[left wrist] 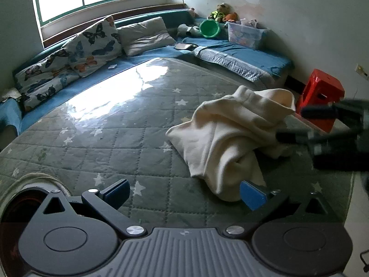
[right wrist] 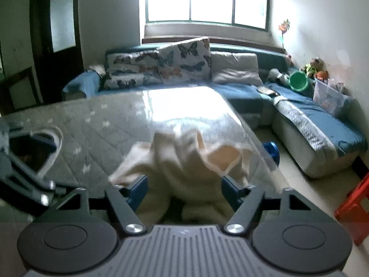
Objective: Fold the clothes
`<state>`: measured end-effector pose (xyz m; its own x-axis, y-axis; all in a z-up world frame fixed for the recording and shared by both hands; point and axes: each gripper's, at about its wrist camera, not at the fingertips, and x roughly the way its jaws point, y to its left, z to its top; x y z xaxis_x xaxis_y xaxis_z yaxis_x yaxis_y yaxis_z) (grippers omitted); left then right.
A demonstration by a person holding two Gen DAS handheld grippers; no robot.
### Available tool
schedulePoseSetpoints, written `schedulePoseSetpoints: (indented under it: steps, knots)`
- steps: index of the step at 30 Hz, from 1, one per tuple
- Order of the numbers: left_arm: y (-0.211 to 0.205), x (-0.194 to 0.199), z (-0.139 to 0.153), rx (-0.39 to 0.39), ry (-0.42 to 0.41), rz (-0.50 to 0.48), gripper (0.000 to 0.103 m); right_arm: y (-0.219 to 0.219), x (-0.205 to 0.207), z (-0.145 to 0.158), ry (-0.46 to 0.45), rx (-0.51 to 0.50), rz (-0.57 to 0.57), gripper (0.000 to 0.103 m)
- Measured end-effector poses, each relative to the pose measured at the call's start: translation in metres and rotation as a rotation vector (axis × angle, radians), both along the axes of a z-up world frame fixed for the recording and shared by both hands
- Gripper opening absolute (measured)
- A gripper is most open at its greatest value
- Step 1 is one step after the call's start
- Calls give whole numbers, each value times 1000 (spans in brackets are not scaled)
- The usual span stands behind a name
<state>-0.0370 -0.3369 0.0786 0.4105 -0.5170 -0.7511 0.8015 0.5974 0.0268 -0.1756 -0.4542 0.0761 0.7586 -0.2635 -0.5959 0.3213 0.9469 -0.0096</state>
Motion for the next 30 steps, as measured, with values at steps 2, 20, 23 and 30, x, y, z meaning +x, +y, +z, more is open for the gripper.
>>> schedulePoseSetpoints:
  steps: [2, 20, 23, 30]
  knots:
    - [2, 2, 0, -1, 1, 10, 103, -4, 10, 6, -14, -19, 7, 66]
    - [28, 19, 4, -27, 7, 87, 103, -20, 42, -8, -9, 84, 105, 5]
    - [32, 22, 7, -41, 4, 96, 103, -3, 26, 0, -36, 86, 169, 4]
    - [39, 23, 16, -75, -4, 108, 103, 49, -8, 1, -6, 95, 339, 4]
